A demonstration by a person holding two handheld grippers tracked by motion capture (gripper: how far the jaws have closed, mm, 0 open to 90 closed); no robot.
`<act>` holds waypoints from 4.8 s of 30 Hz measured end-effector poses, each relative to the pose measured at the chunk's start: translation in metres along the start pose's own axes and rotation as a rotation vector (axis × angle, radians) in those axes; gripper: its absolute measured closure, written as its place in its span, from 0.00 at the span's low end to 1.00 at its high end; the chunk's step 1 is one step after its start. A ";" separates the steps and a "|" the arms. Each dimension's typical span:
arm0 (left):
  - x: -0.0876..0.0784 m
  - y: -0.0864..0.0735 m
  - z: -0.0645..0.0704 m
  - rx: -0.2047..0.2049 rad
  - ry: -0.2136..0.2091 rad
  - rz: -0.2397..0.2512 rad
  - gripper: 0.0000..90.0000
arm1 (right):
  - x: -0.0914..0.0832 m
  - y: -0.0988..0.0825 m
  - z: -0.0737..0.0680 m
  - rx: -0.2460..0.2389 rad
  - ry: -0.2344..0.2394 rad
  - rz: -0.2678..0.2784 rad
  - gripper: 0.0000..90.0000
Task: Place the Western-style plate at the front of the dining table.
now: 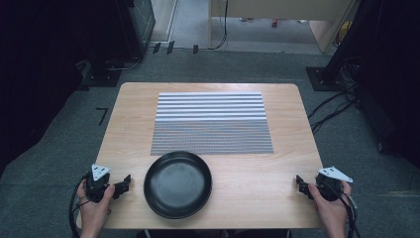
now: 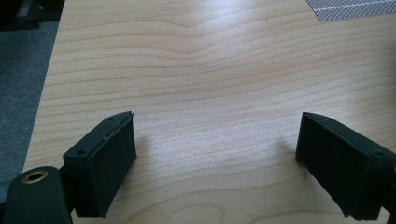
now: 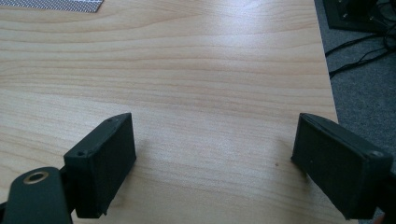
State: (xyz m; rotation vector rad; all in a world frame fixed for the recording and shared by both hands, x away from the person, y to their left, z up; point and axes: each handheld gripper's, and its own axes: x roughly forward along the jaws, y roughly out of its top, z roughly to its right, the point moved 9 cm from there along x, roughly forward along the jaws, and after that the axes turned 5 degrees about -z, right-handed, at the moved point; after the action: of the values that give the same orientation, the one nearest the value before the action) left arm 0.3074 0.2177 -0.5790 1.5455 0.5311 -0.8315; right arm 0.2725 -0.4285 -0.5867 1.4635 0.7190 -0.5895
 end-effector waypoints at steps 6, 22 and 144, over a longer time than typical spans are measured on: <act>0.000 0.001 -0.002 -0.021 0.020 -0.007 0.13 | -0.001 0.000 0.000 0.017 0.002 0.004 0.15; -0.020 0.018 0.019 -0.048 -0.046 0.057 0.13 | -0.014 0.015 -0.019 0.030 0.030 0.059 0.15; -0.049 0.034 0.119 0.043 -0.306 0.043 0.16 | -0.015 0.078 -0.267 -0.107 0.437 0.133 0.42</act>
State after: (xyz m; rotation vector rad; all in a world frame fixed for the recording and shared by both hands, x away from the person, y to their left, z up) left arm 0.2780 0.1024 -0.5196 1.4289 0.2568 -1.0292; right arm 0.2998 -0.1603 -0.5162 1.5416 0.9669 -0.1226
